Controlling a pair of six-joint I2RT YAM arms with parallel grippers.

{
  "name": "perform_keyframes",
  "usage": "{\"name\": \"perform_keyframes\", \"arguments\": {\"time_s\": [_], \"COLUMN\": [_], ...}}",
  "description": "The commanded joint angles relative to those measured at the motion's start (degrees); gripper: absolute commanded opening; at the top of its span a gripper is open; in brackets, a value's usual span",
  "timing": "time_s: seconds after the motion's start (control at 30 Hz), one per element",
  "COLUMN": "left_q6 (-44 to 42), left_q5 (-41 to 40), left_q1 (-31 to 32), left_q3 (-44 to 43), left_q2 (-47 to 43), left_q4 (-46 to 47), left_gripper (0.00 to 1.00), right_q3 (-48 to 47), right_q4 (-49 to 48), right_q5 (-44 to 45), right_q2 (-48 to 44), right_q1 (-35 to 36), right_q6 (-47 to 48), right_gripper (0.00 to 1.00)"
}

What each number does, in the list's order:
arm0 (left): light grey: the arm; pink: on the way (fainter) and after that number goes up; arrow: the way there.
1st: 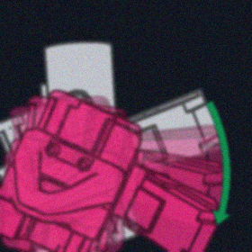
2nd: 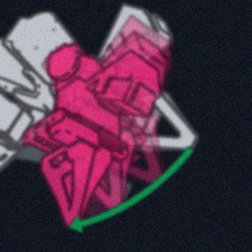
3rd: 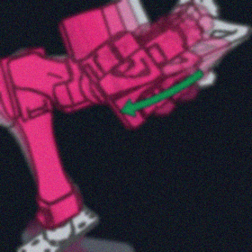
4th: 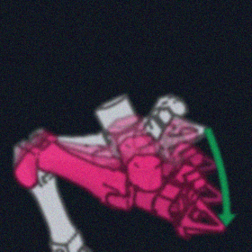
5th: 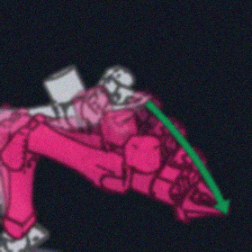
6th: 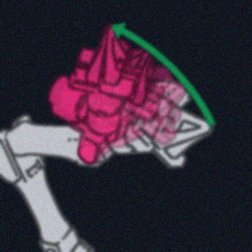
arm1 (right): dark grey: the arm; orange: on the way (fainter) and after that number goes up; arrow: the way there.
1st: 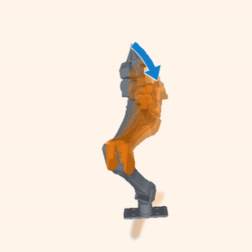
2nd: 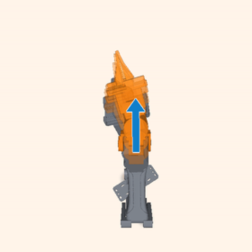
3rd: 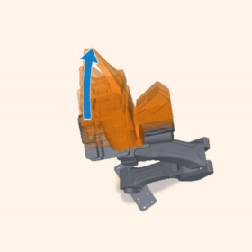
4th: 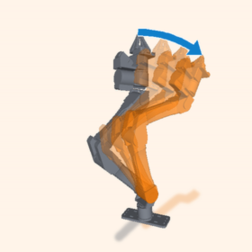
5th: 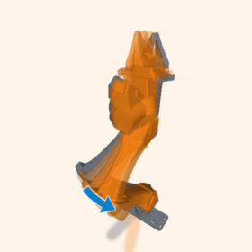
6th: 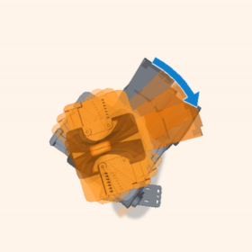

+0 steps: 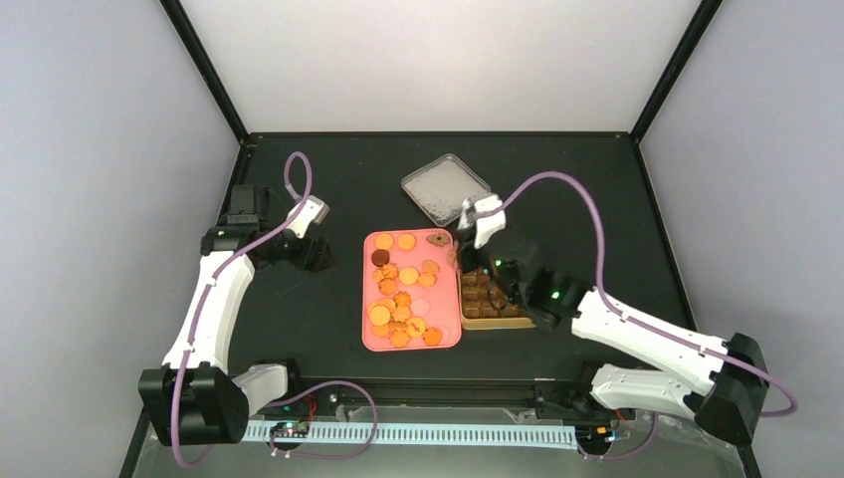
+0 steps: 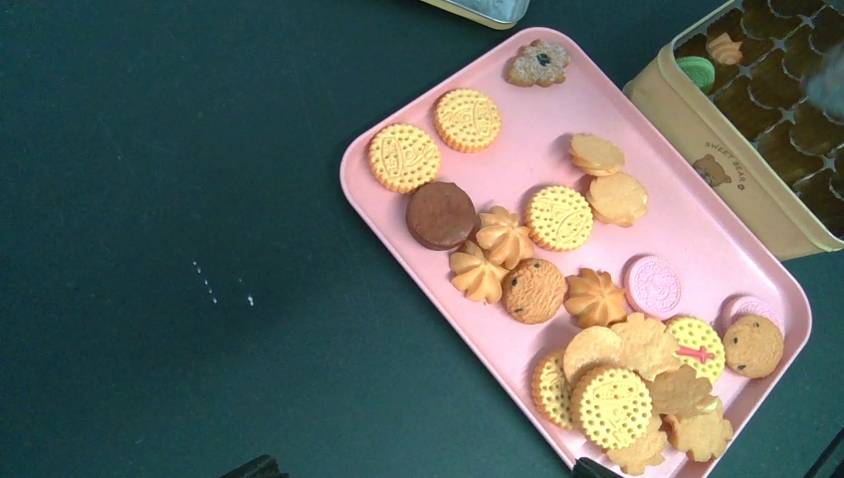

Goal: Pack the cookies
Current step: Pick up the fake cookies from the plate, then place the fake cookies in the empty pocket of the box.

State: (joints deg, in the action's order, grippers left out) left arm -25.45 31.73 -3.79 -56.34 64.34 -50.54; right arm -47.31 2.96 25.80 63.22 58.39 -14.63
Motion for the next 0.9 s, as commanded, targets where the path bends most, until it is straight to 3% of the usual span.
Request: {"name": "perform_keyframes", "arguments": {"time_s": [0.0, 0.1, 0.33, 0.57, 0.87], "left_q6": [0.0, -0.3, -0.5, -0.4, 0.3], "left_q5": [1.2, 1.1, 1.0, 1.7, 2.3], "left_q1": [-0.5, -0.5, -0.6, -0.6, -0.6], "left_q3": [-2.0, -2.0, -2.0, -2.2, -1.6], "left_q2": [-0.8, -0.7, -0.6, -0.7, -1.2], "left_q4": [-0.2, -0.3, -0.1, -0.2, 1.1], "left_gripper": [0.77, 0.77, 0.78, 0.79, 0.88], "right_q3": [-1.3, -1.1, -1.0, -0.5, 0.0], "right_q4": [-0.1, -0.5, -2.5, -4.0, -4.9], "right_q5": [0.3, -0.8, 0.0, 0.8, 1.0], "right_q2": [-2.6, -2.3, 2.2, 6.1, 7.8], "right_q1": [-8.0, -14.0, -20.7, -22.5, -23.3], "right_q6": [3.1, 4.6, 5.9, 5.7, 5.3], "right_gripper": [0.01, 0.01, 0.01, 0.02, 0.13]}}
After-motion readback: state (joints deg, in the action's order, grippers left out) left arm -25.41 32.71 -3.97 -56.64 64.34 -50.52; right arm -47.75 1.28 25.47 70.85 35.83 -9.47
